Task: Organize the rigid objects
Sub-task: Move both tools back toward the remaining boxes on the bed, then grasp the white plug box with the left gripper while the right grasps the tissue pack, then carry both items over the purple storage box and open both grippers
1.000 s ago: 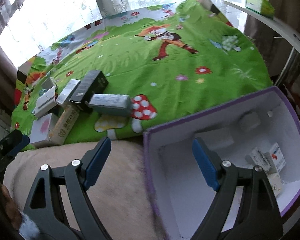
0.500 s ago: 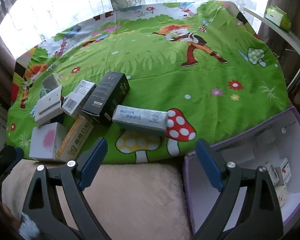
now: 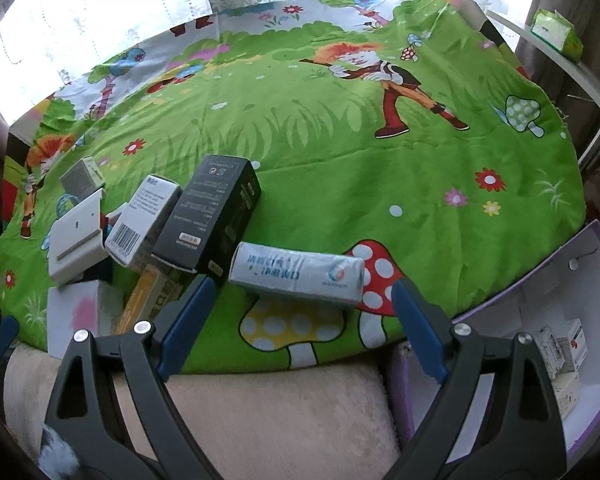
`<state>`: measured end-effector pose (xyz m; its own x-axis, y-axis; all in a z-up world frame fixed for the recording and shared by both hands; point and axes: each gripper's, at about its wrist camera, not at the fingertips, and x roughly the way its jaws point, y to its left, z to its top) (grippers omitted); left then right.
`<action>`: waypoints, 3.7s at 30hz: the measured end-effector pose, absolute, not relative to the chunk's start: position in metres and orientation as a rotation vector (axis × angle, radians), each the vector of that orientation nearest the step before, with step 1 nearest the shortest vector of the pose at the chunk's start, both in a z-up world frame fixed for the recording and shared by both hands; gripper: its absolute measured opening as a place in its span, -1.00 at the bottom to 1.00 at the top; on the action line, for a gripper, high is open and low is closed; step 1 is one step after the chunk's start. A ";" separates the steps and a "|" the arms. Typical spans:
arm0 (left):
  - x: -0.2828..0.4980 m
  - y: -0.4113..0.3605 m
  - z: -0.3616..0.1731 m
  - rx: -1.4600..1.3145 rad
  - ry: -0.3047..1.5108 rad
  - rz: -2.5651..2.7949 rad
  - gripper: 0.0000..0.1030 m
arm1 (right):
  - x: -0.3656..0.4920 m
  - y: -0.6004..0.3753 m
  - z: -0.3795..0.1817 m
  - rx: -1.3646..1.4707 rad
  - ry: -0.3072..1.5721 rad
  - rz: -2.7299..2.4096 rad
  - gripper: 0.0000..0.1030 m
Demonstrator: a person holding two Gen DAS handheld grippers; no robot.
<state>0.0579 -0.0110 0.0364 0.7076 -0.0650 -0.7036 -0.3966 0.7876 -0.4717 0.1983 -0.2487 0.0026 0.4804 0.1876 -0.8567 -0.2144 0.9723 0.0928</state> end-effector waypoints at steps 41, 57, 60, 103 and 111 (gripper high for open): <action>0.166 -0.029 0.004 -0.537 0.999 0.426 0.71 | 0.211 -0.256 -0.012 0.017 1.036 0.179 0.49; 0.130 -0.045 0.035 -0.510 0.815 0.380 0.71 | 0.196 -0.266 0.002 0.040 0.979 0.202 0.49; 0.128 -0.056 0.036 -0.503 0.817 0.350 0.71 | 0.192 -0.271 0.004 0.049 0.978 0.205 0.49; 0.117 -0.275 0.044 -0.172 0.926 -0.393 0.71 | 0.103 -0.450 -0.031 0.138 1.135 0.117 0.49; 0.123 -0.285 0.038 -0.178 0.966 -0.460 0.75 | 0.089 -0.451 -0.040 0.124 1.181 0.122 0.53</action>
<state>0.1234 -0.2850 0.0377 0.4814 -0.4531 -0.7503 0.2973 0.8897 -0.3465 0.0894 -0.4505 -0.0401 0.3745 0.1604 -0.9132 -0.0302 0.9865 0.1609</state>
